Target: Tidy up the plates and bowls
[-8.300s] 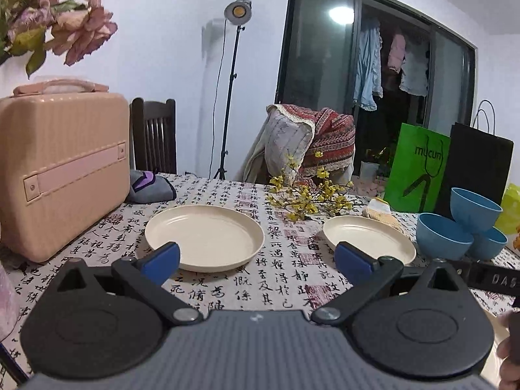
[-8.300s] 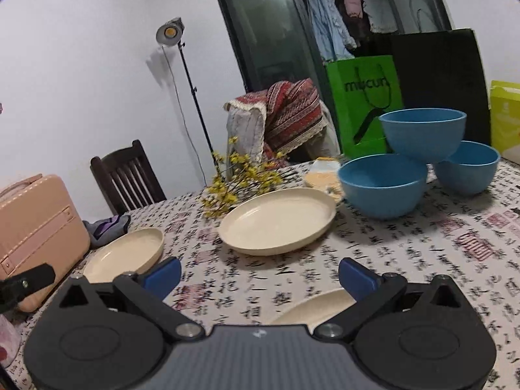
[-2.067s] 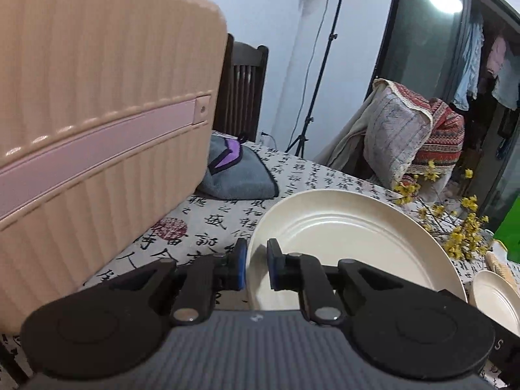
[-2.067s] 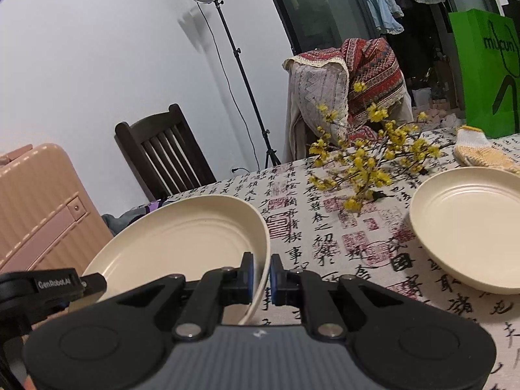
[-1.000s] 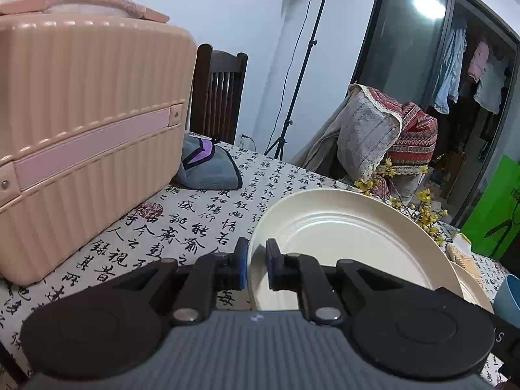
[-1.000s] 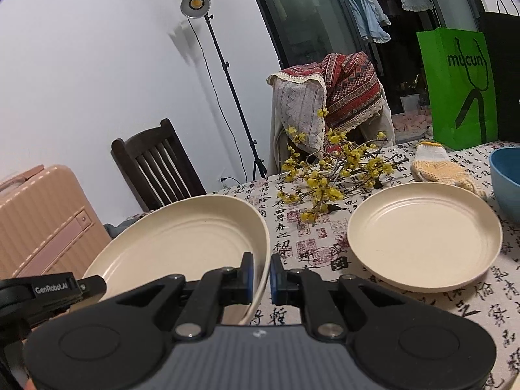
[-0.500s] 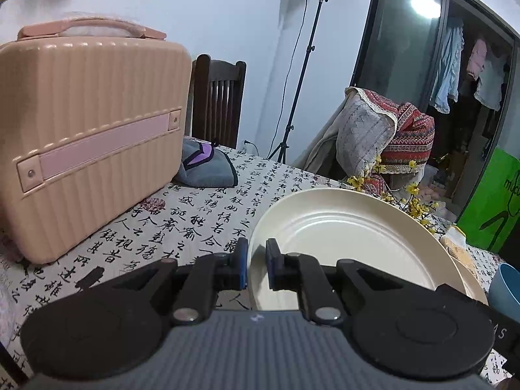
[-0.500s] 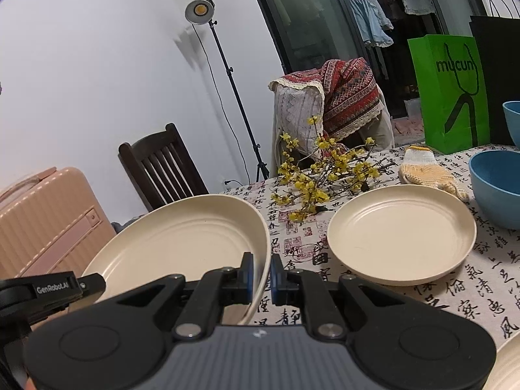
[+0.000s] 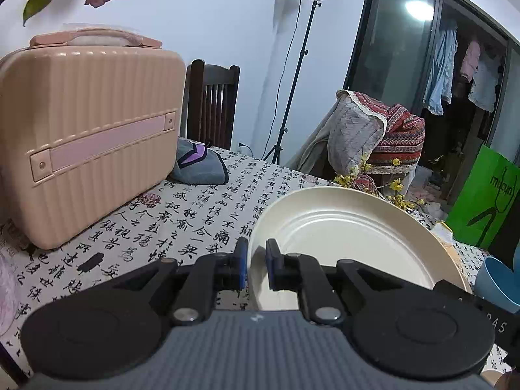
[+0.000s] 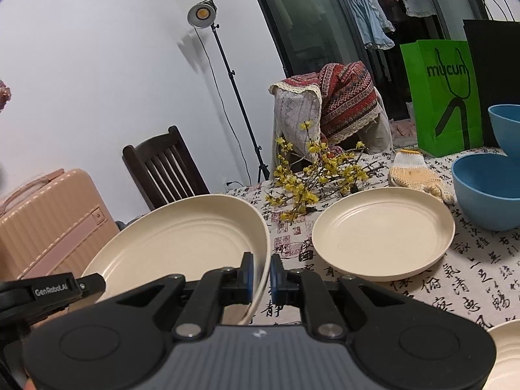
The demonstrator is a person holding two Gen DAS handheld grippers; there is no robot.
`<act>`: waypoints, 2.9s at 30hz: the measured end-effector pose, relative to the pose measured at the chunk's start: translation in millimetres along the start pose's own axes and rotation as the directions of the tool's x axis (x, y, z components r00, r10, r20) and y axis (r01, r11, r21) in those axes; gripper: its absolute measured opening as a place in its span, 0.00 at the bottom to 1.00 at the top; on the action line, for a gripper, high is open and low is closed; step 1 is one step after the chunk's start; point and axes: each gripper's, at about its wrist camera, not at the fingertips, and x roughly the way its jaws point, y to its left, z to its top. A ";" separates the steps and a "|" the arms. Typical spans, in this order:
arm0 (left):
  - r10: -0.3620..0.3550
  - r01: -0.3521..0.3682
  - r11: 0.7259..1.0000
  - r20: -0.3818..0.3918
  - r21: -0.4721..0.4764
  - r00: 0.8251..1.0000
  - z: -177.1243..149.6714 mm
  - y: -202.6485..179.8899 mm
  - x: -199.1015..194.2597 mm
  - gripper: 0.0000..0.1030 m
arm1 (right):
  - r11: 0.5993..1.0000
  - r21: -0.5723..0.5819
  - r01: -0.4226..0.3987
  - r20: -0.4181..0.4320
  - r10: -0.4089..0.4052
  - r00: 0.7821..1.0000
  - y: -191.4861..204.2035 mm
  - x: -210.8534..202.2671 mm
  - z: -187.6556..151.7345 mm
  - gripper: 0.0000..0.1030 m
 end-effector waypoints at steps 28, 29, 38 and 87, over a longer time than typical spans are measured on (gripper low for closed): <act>-0.051 0.050 0.997 0.008 0.055 0.999 -31.3 -15.6 -40.4 0.12 | 0.999 -0.023 0.034 0.051 -0.033 0.998 -17.8 -54.7 -19.8 0.10; -0.053 0.052 0.997 0.006 0.053 0.999 -31.9 -16.2 -41.1 0.12 | 0.999 -0.024 0.037 0.053 -0.036 0.998 -18.8 -56.6 -20.3 0.10; -0.069 0.068 0.996 0.017 0.064 0.997 -38.2 -22.0 -51.7 0.12 | 0.999 -0.017 0.043 0.064 -0.041 0.997 -25.6 -69.2 -23.9 0.10; -0.126 0.121 0.986 0.042 0.115 0.991 -74.6 -63.6 -94.0 0.12 | 0.997 0.034 0.067 0.106 -0.070 0.992 -75.8 -130.5 -40.4 0.10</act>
